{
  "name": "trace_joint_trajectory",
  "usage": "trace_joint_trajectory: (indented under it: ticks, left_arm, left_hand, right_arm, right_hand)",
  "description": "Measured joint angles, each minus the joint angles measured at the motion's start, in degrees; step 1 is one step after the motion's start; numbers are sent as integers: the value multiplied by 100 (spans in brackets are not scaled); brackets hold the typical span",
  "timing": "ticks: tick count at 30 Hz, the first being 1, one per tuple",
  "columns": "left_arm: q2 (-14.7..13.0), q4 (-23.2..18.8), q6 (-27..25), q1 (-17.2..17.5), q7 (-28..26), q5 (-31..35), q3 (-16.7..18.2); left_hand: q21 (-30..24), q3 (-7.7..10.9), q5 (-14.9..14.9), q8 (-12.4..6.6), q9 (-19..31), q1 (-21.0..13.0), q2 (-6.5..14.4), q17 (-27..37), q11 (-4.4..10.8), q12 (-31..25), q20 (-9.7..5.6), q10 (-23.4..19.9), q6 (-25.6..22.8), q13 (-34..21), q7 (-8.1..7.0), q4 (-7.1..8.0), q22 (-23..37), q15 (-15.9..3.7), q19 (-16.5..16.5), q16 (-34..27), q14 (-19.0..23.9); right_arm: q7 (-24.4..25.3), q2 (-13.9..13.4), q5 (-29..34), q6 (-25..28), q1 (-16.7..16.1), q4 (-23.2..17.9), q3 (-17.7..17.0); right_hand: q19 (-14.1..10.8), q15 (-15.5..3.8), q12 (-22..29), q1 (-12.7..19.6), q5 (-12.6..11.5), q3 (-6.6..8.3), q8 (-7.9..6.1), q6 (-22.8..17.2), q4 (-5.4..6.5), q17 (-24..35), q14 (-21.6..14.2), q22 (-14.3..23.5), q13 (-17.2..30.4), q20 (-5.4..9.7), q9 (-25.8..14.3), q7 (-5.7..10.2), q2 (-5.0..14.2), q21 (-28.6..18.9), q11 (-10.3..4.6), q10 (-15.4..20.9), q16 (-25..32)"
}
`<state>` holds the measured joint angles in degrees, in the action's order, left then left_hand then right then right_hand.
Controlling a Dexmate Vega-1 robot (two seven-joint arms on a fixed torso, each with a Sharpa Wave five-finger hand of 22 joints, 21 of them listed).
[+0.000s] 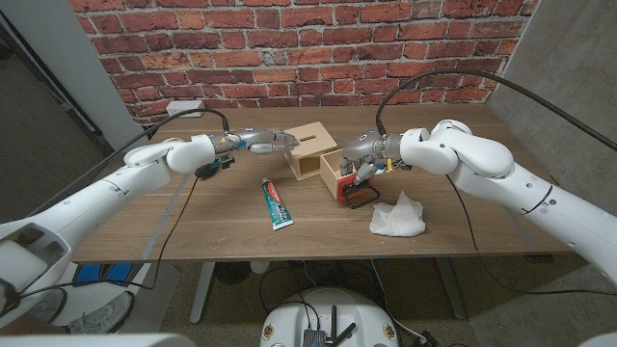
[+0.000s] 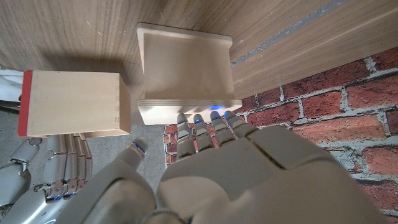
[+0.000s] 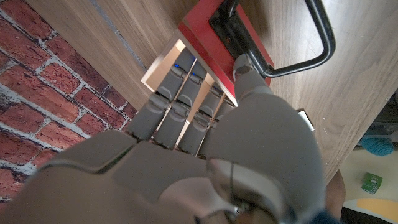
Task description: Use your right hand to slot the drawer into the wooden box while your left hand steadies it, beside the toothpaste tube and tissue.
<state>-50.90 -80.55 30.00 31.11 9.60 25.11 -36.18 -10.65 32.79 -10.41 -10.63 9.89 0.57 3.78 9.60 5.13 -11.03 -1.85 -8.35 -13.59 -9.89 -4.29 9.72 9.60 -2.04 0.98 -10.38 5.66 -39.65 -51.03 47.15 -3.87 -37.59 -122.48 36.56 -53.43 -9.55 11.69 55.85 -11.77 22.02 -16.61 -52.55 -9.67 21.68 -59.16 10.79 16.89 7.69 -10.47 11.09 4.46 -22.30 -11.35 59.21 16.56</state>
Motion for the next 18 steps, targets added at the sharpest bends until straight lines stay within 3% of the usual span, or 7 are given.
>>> trace_joint_trajectory:
  ticks: [18]
  left_arm:
    - [-41, -75, -62, 39, 27, 5, 1]
  left_hand:
    - [0, 8, 0, 0, 0, -39, 7, -30, -11, 0, -20, -47, -21, 0, 21, -58, 0, 0, -81, 1, 60]
  right_arm:
    - [79, 185, 16, -23, 57, 101, 169]
  right_hand:
    - [0, -9, -13, -9, -37, 0, 2, -4, 0, 28, -9, -14, 2, 0, -1, -4, -9, 0, 0, -1, -27]
